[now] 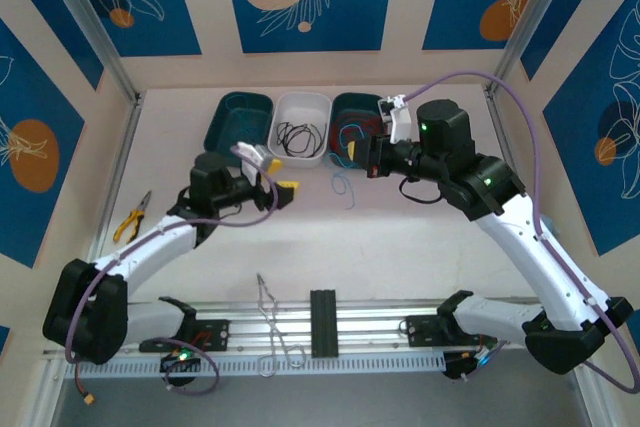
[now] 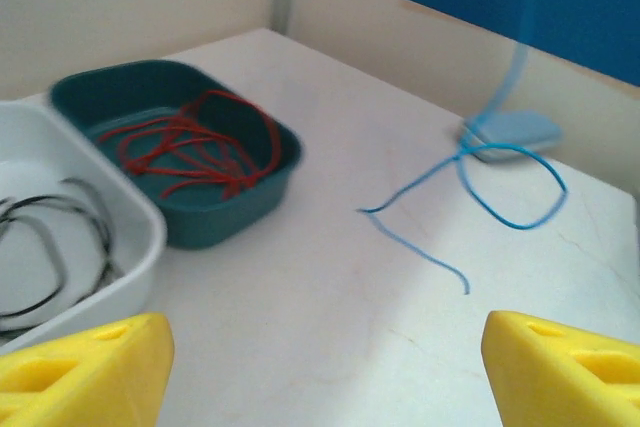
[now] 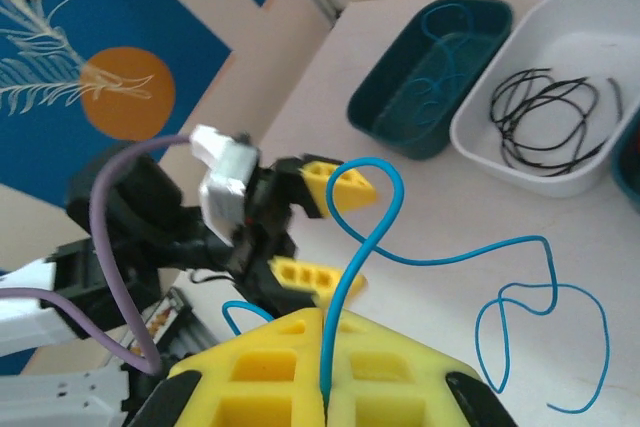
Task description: Untangle the cables
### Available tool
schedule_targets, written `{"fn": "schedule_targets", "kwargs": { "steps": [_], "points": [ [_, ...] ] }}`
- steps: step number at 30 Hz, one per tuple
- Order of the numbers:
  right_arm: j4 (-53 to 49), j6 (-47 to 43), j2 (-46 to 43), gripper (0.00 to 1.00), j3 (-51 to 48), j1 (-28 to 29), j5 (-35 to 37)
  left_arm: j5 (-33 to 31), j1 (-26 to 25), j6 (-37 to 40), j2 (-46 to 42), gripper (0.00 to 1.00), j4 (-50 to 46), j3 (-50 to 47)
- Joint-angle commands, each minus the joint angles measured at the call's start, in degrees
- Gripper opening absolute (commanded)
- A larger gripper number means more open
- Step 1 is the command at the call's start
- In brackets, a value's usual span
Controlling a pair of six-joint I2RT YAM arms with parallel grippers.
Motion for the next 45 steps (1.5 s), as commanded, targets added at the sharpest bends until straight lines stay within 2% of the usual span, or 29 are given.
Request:
{"fn": "schedule_targets", "kwargs": {
  "steps": [1,7,11,17,21,30,35,38,41,45],
  "points": [
    [0.6,-0.9,1.1,0.0,2.6,-0.4,-7.1,1.6,-2.5,6.6,-0.1,0.81,8.5,-2.6],
    [2.7,0.5,2.0,0.0,3.8,-0.4,-13.5,4.7,-3.6,6.8,6.0,0.78,15.9,-1.8],
    [3.7,1.4,1.5,0.0,3.9,-0.4,-15.3,6.9,-4.5,6.3,8.7,0.75,19.4,-1.3],
    [4.0,1.7,0.8,0.0,3.7,-0.4,-15.6,9.0,-6.8,8.8,10.2,0.75,16.2,1.1],
    [4.4,1.9,1.0,0.0,3.6,-0.4,-15.8,7.3,-8.2,10.2,11.4,0.74,14.7,3.1],
    [6.0,2.6,0.1,0.0,3.2,-0.4,-18.1,4.3,-8.7,8.5,15.0,0.53,17.1,5.7],
    [5.4,2.0,-1.1,0.0,2.6,-0.6,-16.9,0.5,-8.8,8.3,14.7,0.26,16.3,5.8],
    [5.2,1.9,-2.0,0.0,1.6,-1.1,-15.4,-2.0,-8.8,7.0,13.5,0.13,16.9,5.2],
    [4.0,1.6,-3.5,0.0,0.3,-1.7,-10.0,-8.1,-8.8,6.3,11.1,0.0,14.7,4.6],
    [-0.5,1.7,-6.8,0.0,-2.3,-3.2,3.3,-22.0,-8.5,6.4,5.5,0.0,2.3,5.6]
  ]
}}
